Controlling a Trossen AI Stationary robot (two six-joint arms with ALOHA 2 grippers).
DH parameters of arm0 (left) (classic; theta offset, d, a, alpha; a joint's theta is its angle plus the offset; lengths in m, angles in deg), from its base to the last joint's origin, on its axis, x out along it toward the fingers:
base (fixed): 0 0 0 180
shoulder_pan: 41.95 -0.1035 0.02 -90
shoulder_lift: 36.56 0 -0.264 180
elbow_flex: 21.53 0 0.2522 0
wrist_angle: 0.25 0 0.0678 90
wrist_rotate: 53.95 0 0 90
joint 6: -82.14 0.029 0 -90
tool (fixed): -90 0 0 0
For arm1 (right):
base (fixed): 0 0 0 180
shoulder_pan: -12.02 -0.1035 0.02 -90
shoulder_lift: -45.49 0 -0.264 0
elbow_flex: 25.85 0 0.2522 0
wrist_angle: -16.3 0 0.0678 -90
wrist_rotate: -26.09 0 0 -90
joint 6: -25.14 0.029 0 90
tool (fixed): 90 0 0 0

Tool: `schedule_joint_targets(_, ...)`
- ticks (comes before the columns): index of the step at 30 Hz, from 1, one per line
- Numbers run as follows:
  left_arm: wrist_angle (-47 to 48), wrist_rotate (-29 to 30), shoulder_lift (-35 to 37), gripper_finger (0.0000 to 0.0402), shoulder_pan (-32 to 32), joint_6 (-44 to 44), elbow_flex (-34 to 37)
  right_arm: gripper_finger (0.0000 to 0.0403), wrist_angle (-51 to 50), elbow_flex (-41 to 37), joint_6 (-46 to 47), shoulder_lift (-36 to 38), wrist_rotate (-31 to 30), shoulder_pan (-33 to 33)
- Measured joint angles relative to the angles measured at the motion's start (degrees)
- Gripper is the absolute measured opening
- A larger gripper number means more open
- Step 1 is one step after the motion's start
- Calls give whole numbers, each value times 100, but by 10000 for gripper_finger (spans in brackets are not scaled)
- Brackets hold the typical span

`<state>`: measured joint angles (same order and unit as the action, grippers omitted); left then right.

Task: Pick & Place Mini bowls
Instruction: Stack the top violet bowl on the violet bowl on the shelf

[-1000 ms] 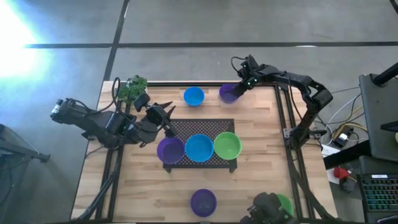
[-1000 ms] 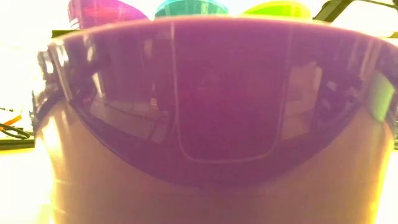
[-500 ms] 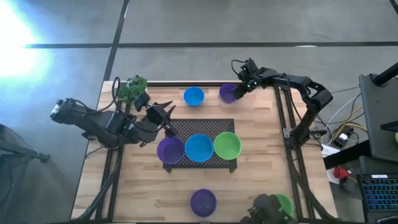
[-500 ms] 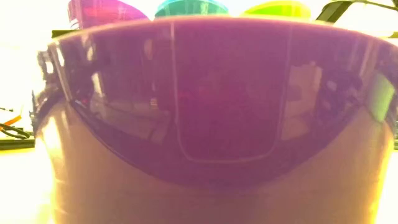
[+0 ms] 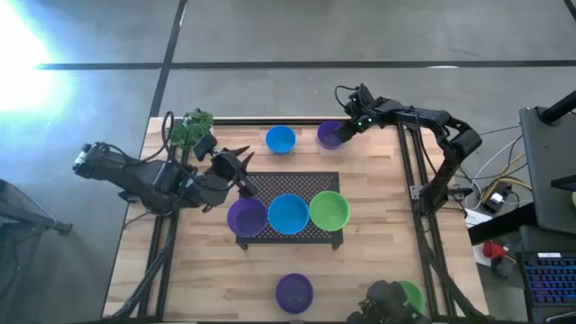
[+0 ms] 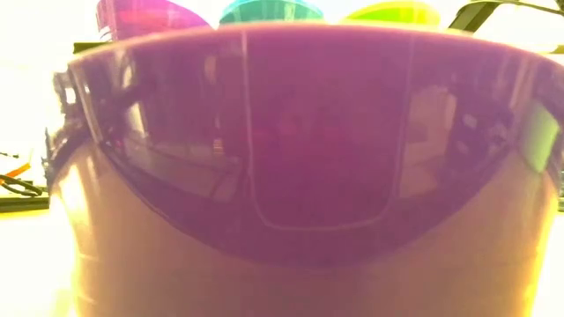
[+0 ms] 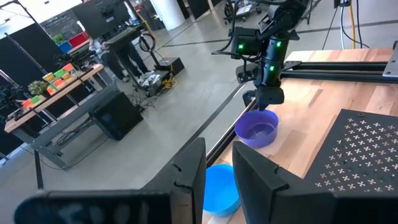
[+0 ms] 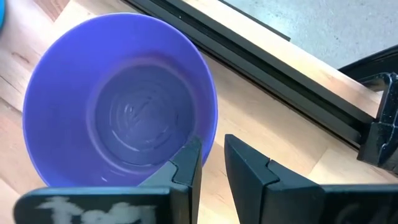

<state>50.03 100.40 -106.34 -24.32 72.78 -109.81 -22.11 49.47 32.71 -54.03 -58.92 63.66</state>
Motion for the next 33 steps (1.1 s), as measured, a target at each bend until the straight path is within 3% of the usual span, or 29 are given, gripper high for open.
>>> schedule_joint_targets(26,-2,0,0,82,2,140,0,67,725,-399,34,0,-7,0)
schedule_joint_targets(33,-2,-2,0,82,4,140,0,26,750,-404,-294,0,-17,0)
